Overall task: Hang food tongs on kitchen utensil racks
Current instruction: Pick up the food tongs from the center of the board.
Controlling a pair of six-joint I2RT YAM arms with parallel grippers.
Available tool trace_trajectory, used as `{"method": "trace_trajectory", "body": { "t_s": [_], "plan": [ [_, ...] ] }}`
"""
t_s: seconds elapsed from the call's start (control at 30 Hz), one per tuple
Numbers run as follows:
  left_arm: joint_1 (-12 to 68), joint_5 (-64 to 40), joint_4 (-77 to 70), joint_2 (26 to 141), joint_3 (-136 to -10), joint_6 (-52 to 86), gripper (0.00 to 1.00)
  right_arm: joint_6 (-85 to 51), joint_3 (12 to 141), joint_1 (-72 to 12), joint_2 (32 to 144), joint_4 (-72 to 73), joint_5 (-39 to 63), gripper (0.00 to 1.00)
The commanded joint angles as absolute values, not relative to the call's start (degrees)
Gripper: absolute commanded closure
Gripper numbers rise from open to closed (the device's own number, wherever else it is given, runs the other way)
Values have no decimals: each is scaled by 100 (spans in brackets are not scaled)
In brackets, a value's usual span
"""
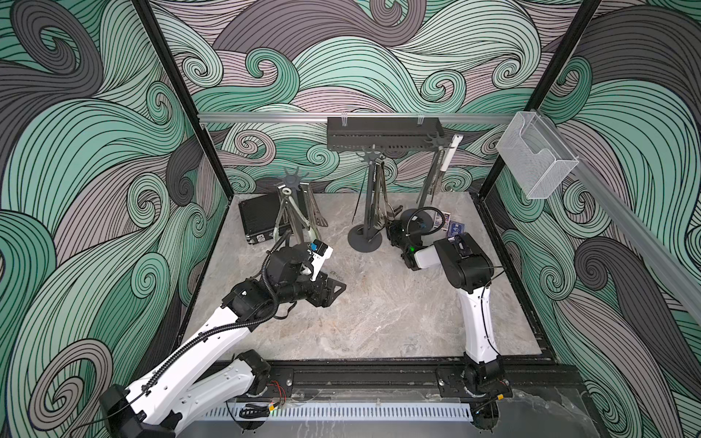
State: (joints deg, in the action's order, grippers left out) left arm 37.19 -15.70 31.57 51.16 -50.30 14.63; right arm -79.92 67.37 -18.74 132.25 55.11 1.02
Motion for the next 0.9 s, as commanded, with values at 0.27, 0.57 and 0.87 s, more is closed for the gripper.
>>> {"method": "trace_trajectory", "body": {
  "t_s": [0.27,0.57,0.87],
  "plan": [
    [3686,-1587,3016,5128,-5017,1464,27,-7692,6698,-1631,12935,5716,-11,80],
    [3683,-1583,2994,5093,-4992,1492,27,-7640,6578,-1459,12801,5749,185,80],
    [3682,-1608,2988,5039,-4975,1512,27,-7603,6432,-1373,12683,5721,524,80]
  ]
}}
